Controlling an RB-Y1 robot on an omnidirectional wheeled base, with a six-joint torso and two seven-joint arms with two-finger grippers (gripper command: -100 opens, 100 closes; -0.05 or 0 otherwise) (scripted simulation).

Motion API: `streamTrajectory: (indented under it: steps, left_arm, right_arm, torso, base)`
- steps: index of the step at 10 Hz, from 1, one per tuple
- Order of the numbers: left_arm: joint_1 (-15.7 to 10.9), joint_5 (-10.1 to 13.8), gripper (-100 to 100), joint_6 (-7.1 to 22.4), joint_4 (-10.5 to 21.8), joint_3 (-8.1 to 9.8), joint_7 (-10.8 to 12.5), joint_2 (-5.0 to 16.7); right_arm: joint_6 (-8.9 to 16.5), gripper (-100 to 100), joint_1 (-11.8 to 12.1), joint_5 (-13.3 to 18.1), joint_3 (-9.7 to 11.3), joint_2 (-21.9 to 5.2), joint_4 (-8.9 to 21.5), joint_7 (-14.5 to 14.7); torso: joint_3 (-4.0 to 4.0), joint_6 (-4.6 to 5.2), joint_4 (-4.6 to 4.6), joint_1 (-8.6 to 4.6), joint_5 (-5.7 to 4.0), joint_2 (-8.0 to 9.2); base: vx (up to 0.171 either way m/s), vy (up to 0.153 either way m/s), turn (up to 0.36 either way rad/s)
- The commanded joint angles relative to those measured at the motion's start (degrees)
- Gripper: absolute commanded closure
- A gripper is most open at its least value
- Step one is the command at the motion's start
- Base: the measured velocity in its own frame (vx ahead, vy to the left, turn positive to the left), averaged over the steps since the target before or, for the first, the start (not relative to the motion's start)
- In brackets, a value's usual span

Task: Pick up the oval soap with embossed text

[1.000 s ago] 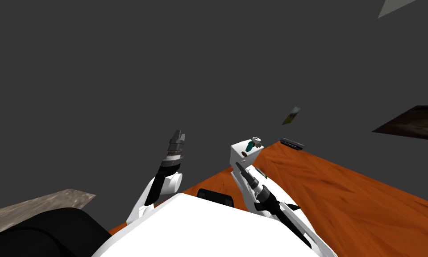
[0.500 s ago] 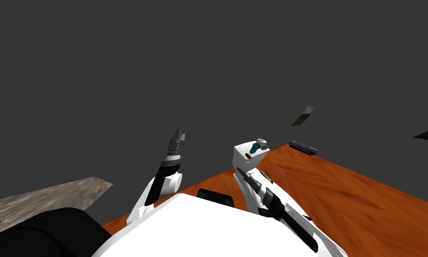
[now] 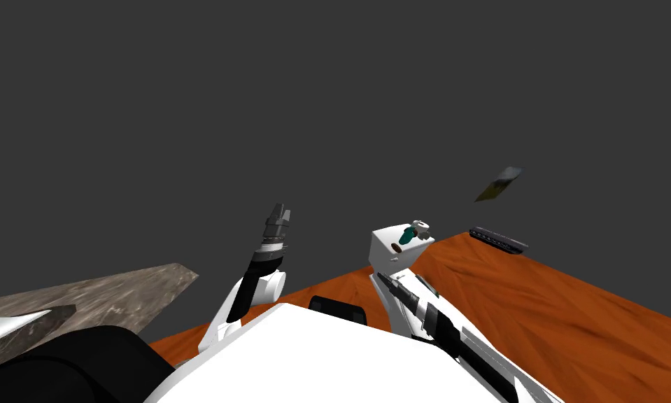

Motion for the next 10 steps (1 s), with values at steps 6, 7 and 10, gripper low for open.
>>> streamTrajectory:
  steps: [6, 7, 10]
  left_arm:
    - [0.0, 0.0, 0, 0.0, 0.0, 0.0, 0.0, 0.0]
    - [0.0, 0.0, 0, 0.0, 0.0, 0.0, 0.0, 0.0]
    - [0.0, 0.0, 0, 0.0, 0.0, 0.0, 0.0, 0.0]
  right_arm:
    - [0.61, -100, -3.34, -0.9, 6.09, -7.82, 10.25, 1.53]
    - [0.85, -100, -4.34, -1.31, 7.89, -10.19, 12.91, 1.94]
    - [1.09, -100, -5.34, -1.76, 9.65, -12.45, 16.23, 2.32]
  torso:
    - [0.0, -0.02, 0.0, 0.03, 0.02, 0.0]
    - [0.0, 0.02, 0.0, 0.02, 0.01, 0.01]
    - [0.01, -0.02, 0.01, 0.07, 0.03, 0.01]
  base:
    - [-0.008, 0.029, 0.137]
    - [-0.007, 0.04, 0.181]
    - [-0.007, 0.034, 0.131]
